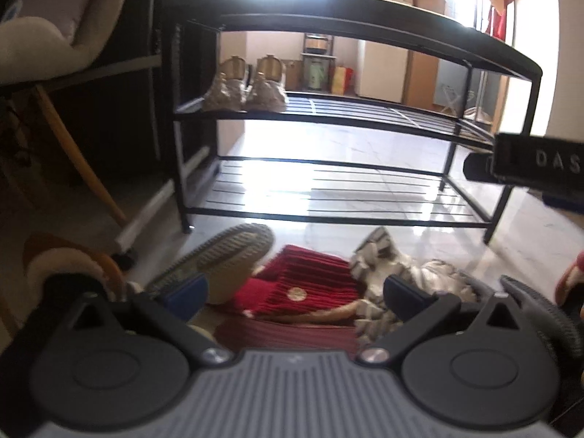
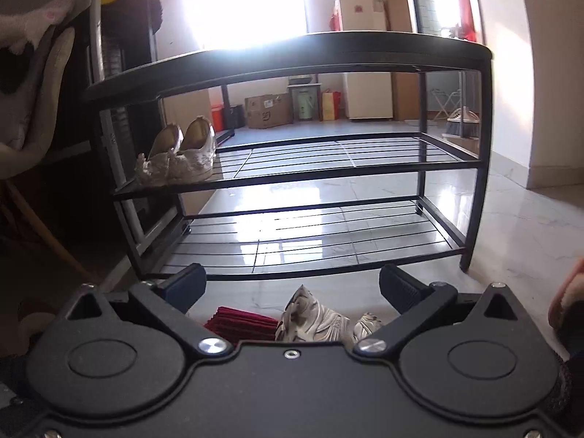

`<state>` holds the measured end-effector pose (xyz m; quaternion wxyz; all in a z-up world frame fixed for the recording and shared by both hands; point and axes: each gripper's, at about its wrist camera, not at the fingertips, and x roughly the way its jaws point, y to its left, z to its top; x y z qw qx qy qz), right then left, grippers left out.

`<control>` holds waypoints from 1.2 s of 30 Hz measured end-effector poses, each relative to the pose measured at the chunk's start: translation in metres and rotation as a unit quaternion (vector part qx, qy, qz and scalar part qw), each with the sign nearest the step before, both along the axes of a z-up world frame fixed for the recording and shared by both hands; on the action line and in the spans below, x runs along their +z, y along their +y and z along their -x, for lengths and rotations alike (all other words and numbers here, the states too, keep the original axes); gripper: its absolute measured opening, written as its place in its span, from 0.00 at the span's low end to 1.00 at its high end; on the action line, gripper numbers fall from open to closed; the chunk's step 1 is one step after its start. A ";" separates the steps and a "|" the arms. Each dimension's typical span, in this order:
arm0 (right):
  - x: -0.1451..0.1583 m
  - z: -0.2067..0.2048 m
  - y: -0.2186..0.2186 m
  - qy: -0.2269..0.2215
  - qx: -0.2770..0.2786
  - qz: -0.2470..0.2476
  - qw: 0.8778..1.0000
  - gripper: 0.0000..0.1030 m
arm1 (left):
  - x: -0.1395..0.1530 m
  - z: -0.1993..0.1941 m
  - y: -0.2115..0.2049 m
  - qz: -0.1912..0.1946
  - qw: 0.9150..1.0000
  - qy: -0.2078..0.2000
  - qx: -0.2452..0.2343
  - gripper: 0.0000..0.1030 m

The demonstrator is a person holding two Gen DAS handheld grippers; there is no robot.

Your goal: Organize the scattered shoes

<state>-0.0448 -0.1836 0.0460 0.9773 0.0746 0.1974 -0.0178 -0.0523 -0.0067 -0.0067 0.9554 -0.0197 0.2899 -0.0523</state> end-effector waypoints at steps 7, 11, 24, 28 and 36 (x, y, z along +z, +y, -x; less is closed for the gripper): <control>-0.014 0.019 -0.016 0.005 -0.017 -0.035 0.999 1.00 | 0.003 0.000 -0.017 -0.036 0.999 -0.015 0.007 1.00; -0.023 0.024 -0.018 0.007 -0.025 -0.036 0.999 1.00 | 0.006 -0.005 -0.021 -0.039 0.999 -0.011 0.011 1.00; -0.033 0.028 -0.015 0.009 -0.033 -0.025 0.999 1.00 | 0.001 -0.015 -0.015 -0.024 0.999 0.012 0.021 1.00; -0.035 0.027 -0.015 0.014 -0.031 -0.025 0.999 1.00 | 0.001 -0.013 -0.013 -0.018 1.000 0.005 0.018 1.00; -0.036 0.027 -0.017 0.019 -0.034 -0.028 0.999 1.00 | 0.005 -0.003 -0.011 -0.011 0.999 -0.038 0.022 0.99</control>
